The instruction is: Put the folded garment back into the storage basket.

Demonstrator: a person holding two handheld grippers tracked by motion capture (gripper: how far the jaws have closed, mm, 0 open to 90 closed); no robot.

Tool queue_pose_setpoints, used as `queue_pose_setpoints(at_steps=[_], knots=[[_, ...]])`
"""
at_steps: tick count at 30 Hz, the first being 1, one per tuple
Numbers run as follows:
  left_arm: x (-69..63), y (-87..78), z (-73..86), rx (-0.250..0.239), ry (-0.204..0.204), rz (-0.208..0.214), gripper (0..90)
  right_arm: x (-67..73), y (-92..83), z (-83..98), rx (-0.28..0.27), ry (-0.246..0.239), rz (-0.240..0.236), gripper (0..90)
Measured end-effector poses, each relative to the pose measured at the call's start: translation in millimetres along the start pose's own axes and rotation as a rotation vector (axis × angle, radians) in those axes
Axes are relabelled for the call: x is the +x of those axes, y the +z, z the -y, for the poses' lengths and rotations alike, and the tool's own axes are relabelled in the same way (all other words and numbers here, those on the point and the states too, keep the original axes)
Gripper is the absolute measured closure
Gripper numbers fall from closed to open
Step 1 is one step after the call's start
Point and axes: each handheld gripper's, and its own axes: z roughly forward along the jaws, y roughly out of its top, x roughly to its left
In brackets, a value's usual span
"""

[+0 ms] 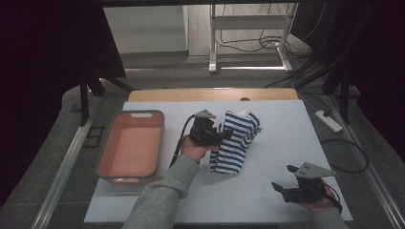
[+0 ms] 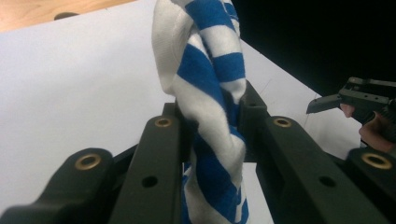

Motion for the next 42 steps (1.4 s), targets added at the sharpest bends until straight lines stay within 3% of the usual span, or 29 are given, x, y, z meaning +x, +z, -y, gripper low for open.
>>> queue_pose_setpoints(at_steps=[42], knots=[[-8.1, -46.9, -7.6, -0.078, 0.032, -0.012, 75.4, -1.7, 1.4, 0.9, -0.001, 0.007, 0.015, 16.7]])
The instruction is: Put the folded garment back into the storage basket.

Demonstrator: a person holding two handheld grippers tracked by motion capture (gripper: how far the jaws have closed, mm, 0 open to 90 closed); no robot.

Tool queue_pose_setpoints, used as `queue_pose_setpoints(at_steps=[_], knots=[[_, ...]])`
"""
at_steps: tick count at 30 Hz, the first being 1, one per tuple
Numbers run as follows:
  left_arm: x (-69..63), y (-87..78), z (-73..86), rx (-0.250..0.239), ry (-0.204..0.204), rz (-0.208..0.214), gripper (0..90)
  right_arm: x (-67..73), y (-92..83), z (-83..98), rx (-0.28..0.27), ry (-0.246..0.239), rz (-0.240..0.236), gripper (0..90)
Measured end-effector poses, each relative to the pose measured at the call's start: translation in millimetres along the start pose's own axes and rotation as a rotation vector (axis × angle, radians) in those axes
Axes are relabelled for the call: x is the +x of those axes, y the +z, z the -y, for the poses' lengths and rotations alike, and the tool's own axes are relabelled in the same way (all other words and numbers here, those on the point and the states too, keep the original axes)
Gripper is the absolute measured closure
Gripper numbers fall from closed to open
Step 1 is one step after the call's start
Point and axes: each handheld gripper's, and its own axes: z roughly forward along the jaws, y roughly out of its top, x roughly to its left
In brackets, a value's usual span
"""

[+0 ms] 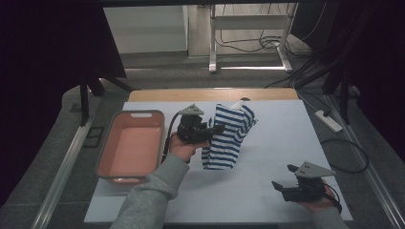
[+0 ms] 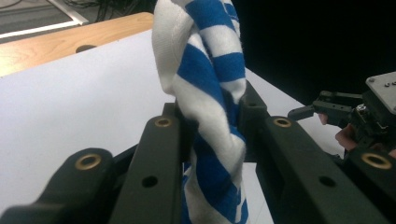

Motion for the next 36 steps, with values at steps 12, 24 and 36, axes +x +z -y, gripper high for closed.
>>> queue_pose_setpoints(at_steps=[12, 24, 36], knots=[[0.8, -11.0, -2.2, -0.018, 0.004, -0.010, 75.4, -0.2, 0.0, -0.1, -0.004, -0.001, 0.002, 16.7], [2.1, -20.1, -2.6, -0.035, 0.005, -0.017, 75.4, -0.6, -0.4, -0.1, -0.003, 0.004, 0.005, 16.8], [4.7, -32.2, -3.2, -0.052, 0.003, -0.028, 75.4, -0.5, 0.0, -0.1, -0.002, 0.002, 0.007, 16.8]])
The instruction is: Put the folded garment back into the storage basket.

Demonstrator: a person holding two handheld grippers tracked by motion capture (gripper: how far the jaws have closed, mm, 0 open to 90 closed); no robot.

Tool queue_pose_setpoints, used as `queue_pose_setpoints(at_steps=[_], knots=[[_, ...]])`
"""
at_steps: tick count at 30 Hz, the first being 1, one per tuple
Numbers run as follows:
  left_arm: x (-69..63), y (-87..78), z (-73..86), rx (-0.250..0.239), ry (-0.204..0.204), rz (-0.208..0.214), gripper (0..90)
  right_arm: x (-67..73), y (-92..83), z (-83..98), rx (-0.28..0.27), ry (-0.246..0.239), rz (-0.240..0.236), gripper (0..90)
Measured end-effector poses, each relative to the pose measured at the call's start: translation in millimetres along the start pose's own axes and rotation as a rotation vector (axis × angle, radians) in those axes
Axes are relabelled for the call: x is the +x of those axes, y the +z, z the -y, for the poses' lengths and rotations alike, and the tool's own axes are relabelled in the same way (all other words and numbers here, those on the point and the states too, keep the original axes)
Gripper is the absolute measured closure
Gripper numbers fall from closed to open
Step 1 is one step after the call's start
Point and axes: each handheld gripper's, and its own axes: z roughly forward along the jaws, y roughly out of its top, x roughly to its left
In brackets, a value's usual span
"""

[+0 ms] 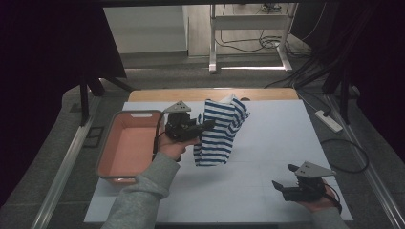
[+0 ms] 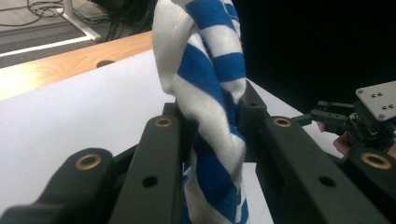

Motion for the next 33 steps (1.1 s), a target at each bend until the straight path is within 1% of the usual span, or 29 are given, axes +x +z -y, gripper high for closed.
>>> queue_pose_setpoints(at_steps=[23, 33], knots=[[3.0, -15.7, 0.0, -0.024, 0.000, -0.016, 75.4, 0.2, 0.0, -0.2, 0.000, -0.001, 0.003, 16.8], [4.0, -25.4, 0.7, -0.027, 0.011, -0.028, 75.4, 0.3, -0.2, -0.2, -0.001, 0.001, 0.003, 16.8]])
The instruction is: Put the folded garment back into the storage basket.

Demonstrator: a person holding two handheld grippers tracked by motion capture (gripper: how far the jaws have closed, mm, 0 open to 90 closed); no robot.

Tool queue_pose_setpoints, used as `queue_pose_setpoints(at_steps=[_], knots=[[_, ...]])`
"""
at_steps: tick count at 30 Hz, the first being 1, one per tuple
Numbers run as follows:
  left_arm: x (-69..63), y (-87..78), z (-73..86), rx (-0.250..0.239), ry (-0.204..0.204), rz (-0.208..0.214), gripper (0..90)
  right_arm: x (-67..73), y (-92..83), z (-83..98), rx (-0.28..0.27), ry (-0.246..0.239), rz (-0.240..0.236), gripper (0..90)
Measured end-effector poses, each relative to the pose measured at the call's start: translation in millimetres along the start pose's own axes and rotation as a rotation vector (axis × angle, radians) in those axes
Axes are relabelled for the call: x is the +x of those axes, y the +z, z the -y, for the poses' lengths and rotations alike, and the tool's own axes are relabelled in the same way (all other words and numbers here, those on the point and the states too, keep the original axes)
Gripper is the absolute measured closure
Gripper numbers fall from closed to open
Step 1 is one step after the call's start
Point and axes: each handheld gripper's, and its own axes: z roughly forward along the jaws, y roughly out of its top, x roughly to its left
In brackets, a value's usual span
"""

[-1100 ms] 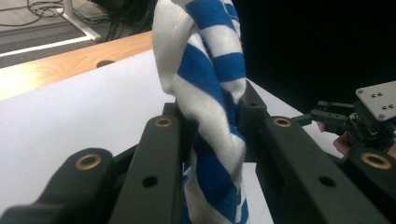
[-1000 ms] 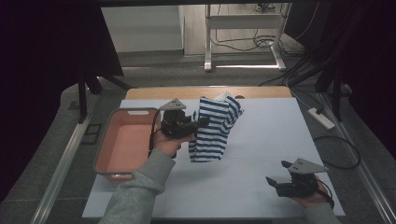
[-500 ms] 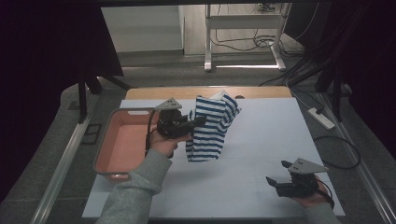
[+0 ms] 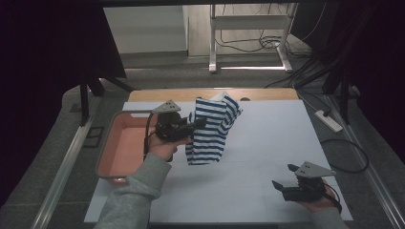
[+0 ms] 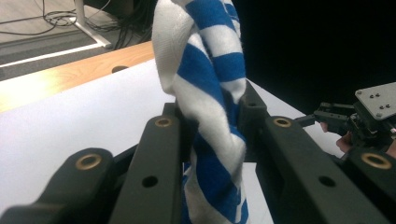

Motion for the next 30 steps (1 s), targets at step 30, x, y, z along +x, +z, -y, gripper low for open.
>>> queue_pose_setpoints(at_steps=[30], knots=[[5.2, -32.5, 1.0, -0.043, 0.003, -0.023, 75.5, 0.0, 0.6, 0.0, -0.001, -0.002, 0.002, 16.8]])
